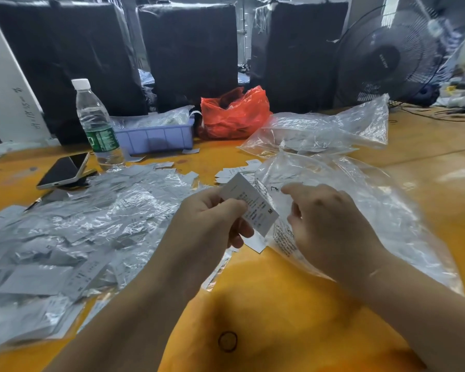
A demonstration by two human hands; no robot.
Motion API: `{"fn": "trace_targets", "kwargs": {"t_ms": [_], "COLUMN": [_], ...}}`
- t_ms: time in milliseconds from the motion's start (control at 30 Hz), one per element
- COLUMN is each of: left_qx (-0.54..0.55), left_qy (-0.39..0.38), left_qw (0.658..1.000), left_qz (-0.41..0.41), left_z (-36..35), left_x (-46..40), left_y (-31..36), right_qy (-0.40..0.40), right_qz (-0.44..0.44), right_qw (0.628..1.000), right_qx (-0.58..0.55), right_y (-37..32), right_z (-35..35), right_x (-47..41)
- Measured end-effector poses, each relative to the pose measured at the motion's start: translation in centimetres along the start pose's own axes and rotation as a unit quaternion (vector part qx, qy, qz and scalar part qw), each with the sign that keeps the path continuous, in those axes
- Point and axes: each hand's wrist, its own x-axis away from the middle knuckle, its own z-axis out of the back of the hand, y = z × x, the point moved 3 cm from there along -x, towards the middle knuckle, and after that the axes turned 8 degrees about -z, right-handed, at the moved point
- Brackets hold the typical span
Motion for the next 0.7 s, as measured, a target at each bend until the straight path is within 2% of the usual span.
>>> {"fn": "trace_targets", "kwargs": {"t_ms": [300, 500, 700], "left_qx": [0.006, -0.005, -0.036], "left_qy": [0.002, 0.01, 0.021], "left_qw": [1.0, 1.0, 0.999], "left_qz": [0.026, 0.024, 0.012], "left_z": [0.8, 1.0, 1.9], "left_x": [-0.4, -0.5, -0.4], "left_y": [0.4, 0.5, 0.7], "right_qy": [0.04, 0.141, 0.085], "right_qz": [-0.003, 0.043, -0.04], "right_qw": [0.998, 0.971, 0.936], "right_qx": [-0.037, -0.19, -0.339], "right_y": [0.8, 0.7, 0.9], "right_z": [-0.1, 0.9, 0.9], "right_x": [-0.1, 0.2, -0.4]}}
